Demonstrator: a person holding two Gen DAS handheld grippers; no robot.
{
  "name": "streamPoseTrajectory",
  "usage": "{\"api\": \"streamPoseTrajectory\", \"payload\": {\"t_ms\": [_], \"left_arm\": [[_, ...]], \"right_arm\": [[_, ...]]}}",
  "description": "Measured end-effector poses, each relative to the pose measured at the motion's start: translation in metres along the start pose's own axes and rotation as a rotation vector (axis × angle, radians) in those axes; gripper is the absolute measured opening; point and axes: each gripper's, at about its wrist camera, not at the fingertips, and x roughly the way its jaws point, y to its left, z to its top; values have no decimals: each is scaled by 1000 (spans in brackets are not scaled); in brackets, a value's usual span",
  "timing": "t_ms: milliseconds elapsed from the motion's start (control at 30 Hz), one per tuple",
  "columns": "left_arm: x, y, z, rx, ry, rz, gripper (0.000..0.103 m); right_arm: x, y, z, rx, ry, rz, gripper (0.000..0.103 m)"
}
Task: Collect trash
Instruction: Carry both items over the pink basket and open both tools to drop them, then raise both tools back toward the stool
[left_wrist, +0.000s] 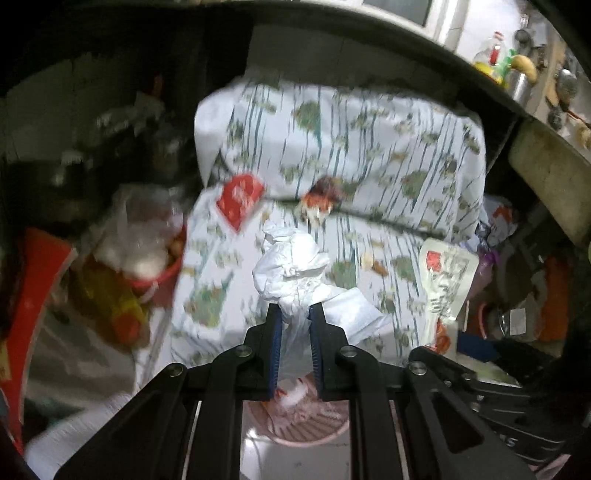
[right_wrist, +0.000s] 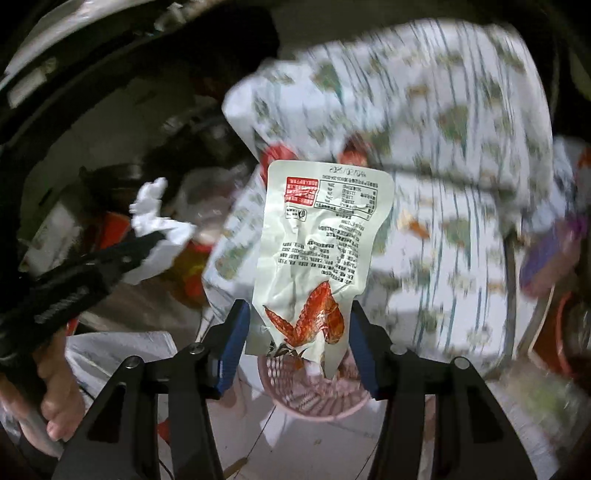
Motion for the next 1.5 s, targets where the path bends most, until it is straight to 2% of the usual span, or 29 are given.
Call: {"api": "streamPoseTrajectory", "payload": {"t_ms": [67,133,200,367,533,667,833,900,1000,1033,1067,1200,1333,1500], "left_arm": [[13,0,-12,0,34,0,16],[27,-1,-21,6,63,13,16],[46,3,-30,-8,99,18,16],[80,14,-45,-23,165,47,16],[113,26,-60,-53,277,15,16],[134,30,-74,-44,334,54,16],[151,34,-84,-77,400,-4,17],[153,39,-84,-114,401,-21,20],[150,42,-80,-121,378,-8,45],[147,42,-78,-114,362,6,59],[144,42,-75,-103,340,23,65],[136,46,-66,-82,295,66,65],[129,53,-62,-85,270,87,65],[115,41,-59,-1,199,147,66]], "right_arm": [[19,-6,-12,10,67,21,52],[38,-2,-23,-46,129,0,52],[53,1,-33,-80,170,-13,52],[83,-3,-52,-68,262,-4,56],[102,-10,-62,-59,325,-27,57],[113,-15,-66,-55,363,-37,58],[121,-18,-67,-40,382,-38,62],[123,-18,-64,-36,381,-45,65],[122,-22,-61,-12,376,-42,67],[123,-23,-60,-6,379,-33,68],[123,-23,-60,-3,381,-26,68],[122,-19,-61,-25,376,-34,69],[121,-19,-60,-25,359,-45,74],[115,-25,-55,-6,313,-77,77]]}}
